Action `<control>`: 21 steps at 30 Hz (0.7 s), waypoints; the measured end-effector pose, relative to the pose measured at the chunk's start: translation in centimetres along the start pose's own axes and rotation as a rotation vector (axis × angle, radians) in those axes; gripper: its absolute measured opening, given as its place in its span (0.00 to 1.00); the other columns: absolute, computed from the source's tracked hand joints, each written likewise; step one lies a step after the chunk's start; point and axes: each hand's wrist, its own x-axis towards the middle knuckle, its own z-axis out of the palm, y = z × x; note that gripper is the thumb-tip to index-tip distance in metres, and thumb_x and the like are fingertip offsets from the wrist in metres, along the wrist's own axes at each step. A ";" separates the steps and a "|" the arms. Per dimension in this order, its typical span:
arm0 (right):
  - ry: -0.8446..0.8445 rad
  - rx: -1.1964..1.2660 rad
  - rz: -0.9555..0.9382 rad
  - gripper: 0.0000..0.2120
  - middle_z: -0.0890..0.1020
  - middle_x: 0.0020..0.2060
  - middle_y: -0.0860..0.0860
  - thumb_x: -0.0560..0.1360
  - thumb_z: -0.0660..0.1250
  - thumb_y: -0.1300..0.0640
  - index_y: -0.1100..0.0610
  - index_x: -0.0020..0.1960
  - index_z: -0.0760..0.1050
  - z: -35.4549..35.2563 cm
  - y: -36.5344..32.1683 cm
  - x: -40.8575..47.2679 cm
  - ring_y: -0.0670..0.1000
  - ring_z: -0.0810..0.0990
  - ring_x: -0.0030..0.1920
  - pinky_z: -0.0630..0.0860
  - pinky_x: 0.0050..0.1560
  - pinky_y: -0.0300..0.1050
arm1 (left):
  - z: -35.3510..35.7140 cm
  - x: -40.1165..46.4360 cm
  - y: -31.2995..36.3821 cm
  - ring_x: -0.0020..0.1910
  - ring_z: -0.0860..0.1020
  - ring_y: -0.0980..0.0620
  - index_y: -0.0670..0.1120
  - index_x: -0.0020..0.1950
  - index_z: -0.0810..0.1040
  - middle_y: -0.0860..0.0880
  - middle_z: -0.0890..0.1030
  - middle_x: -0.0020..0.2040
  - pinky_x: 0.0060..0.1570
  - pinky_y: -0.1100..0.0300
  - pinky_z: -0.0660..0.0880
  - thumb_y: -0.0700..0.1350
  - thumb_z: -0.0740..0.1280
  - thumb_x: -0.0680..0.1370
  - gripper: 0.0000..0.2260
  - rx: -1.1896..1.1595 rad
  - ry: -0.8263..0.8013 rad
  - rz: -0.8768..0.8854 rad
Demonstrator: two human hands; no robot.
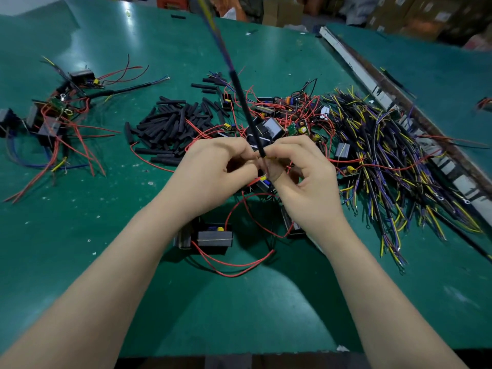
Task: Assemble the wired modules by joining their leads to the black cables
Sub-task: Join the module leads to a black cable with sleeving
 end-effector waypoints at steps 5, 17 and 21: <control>-0.143 0.373 0.331 0.04 0.79 0.37 0.44 0.72 0.69 0.58 0.50 0.45 0.79 -1.0 -0.5 0.4 0.41 0.74 0.36 0.70 0.39 0.33 | -1.3 -0.2 -0.3 0.31 0.71 0.60 0.47 0.40 0.80 0.55 0.78 0.32 0.35 0.67 0.68 0.45 0.68 0.75 0.05 -0.245 -0.176 0.058; -0.167 0.867 0.501 0.10 0.77 0.32 0.45 0.72 0.66 0.61 0.48 0.38 0.82 -0.7 -1.1 0.6 0.44 0.72 0.30 0.67 0.31 0.34 | -0.6 -0.3 -0.2 0.28 0.73 0.61 0.49 0.34 0.84 0.55 0.76 0.28 0.29 0.71 0.69 0.39 0.65 0.72 0.11 -1.046 -0.200 -0.146; -0.092 0.715 0.461 0.11 0.76 0.30 0.43 0.71 0.67 0.60 0.46 0.37 0.81 -0.7 -1.1 0.6 0.42 0.72 0.30 0.69 0.33 0.33 | 0.0 -0.2 -0.1 0.28 0.73 0.61 0.48 0.35 0.84 0.55 0.78 0.30 0.29 0.72 0.70 0.41 0.68 0.73 0.09 -1.147 -0.147 -0.232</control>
